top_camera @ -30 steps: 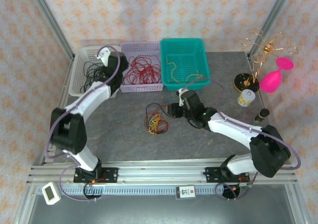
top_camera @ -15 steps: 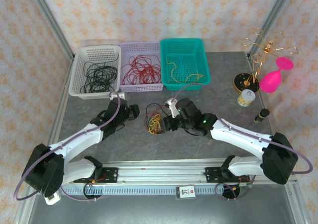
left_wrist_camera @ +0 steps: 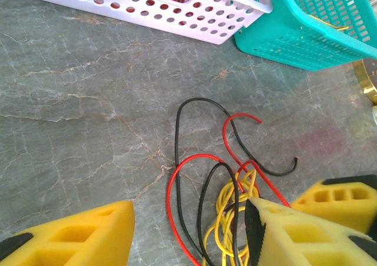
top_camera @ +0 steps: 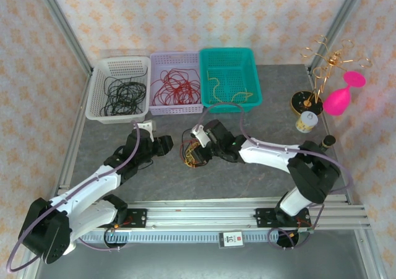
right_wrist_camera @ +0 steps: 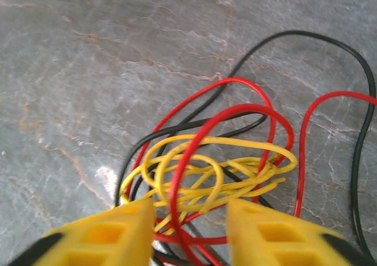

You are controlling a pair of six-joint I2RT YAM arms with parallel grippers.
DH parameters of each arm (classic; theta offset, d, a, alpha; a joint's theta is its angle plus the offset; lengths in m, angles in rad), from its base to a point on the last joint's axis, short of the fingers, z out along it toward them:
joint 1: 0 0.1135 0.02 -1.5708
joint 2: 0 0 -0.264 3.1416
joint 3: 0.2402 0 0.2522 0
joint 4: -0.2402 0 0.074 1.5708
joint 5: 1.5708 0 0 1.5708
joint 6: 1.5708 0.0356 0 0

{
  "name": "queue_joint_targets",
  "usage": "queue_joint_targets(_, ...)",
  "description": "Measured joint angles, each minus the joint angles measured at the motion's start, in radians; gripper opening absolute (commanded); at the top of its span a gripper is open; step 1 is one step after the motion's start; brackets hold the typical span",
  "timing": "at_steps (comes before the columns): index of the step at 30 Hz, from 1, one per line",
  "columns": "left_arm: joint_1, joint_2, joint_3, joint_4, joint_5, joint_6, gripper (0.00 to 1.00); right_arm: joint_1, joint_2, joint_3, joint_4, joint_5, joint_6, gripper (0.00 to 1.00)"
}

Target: Untangle the cables

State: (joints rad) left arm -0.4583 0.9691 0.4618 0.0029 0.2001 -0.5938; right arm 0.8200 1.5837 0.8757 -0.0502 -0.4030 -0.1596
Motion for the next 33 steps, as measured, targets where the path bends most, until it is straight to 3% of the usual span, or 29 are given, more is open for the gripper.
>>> queue_joint_targets(3,0.000,-0.017,0.000,-0.011,0.003,0.000,0.54,-0.031,0.027,0.003,0.013,0.002,-0.019,0.11)
queue_joint_targets(8,0.000,-0.025,0.002,-0.033,0.007,0.018,0.54,-0.049,0.025,0.027,-0.002,0.001,-0.027,0.00)
queue_joint_targets(14,0.000,-0.023,0.036,-0.043,0.087,0.061,0.52,-0.048,-0.102,0.071,-0.083,0.010,-0.032,0.00)
queue_joint_targets(18,-0.015,-0.021,0.084,-0.021,0.195,0.106,0.52,-0.048,-0.227,0.131,-0.134,0.013,-0.031,0.00)
queue_joint_targets(24,-0.032,-0.076,0.099,0.106,0.365,0.125,0.51,-0.050,-0.295,0.253,-0.179,-0.045,-0.029,0.00)
queue_joint_targets(33,-0.024,-0.045,0.253,0.106,0.369,0.168,0.56,-0.103,-0.277,0.358,-0.274,-0.209,-0.090,0.00)
